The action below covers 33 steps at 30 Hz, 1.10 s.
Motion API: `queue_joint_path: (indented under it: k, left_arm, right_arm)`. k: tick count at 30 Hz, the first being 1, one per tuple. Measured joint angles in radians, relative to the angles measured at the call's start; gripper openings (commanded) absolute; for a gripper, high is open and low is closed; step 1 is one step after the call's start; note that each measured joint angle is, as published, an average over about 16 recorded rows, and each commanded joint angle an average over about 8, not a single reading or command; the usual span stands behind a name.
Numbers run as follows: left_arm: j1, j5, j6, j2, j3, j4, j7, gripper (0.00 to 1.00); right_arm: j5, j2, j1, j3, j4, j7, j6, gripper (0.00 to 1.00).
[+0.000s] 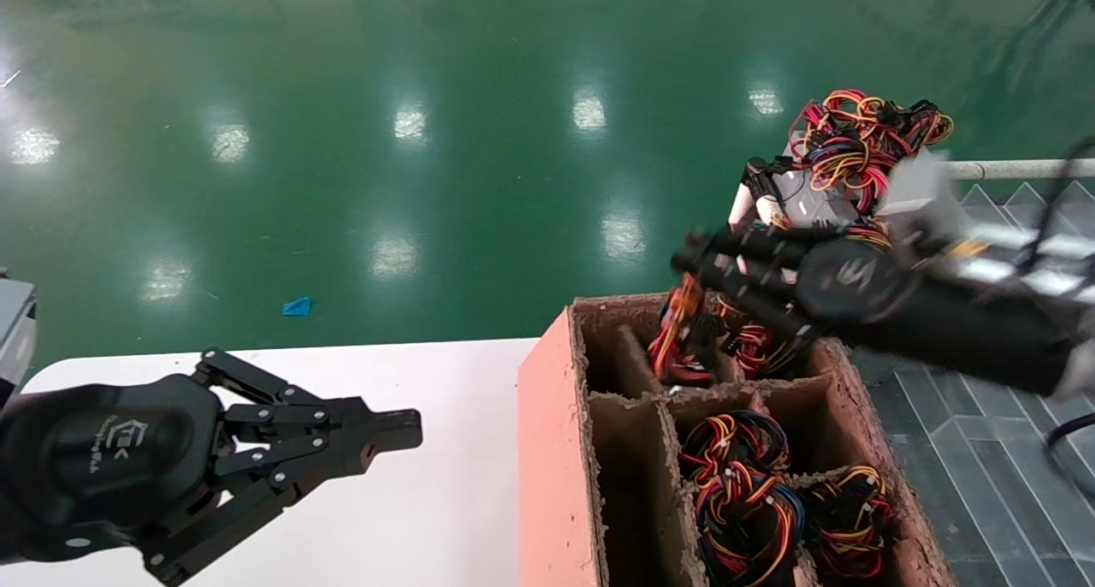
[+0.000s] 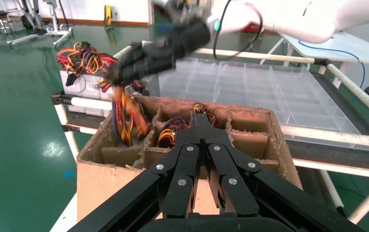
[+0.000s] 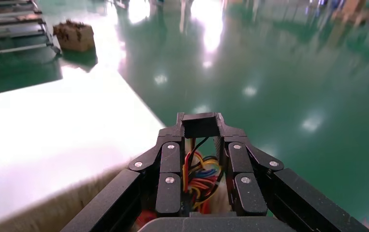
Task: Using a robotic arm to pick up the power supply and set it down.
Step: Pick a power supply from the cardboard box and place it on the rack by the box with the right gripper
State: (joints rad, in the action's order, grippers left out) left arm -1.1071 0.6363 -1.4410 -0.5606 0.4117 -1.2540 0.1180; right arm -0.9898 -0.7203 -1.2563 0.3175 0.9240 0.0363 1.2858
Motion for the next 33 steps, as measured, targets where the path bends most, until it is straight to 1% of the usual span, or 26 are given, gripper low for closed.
queue_joint_path:
  k: [11, 18, 25, 33]
  left_arm:
    - [0.000, 0.000, 0.000, 0.000, 0.000, 0.000, 0.000, 0.00]
    - [0.000, 0.000, 0.000, 0.000, 0.000, 0.000, 0.000, 0.00]
    - [0.000, 0.000, 0.000, 0.000, 0.000, 0.000, 0.000, 0.00]
    - [0.000, 0.000, 0.000, 0.000, 0.000, 0.000, 0.000, 0.00]
  right_arm:
    - [0.061, 0.120, 0.004, -0.078, 0.242, 0.098, -0.068, 0.00]
    - [0.097, 0.210, -0.031, -0.141, 0.353, 0.135, -0.094, 0.00]
    - [0.108, 0.314, -0.109, -0.192, 0.417, 0.165, -0.083, 0.00]
    - [0.101, 0.433, -0.181, -0.227, 0.431, 0.205, -0.047, 0.00]
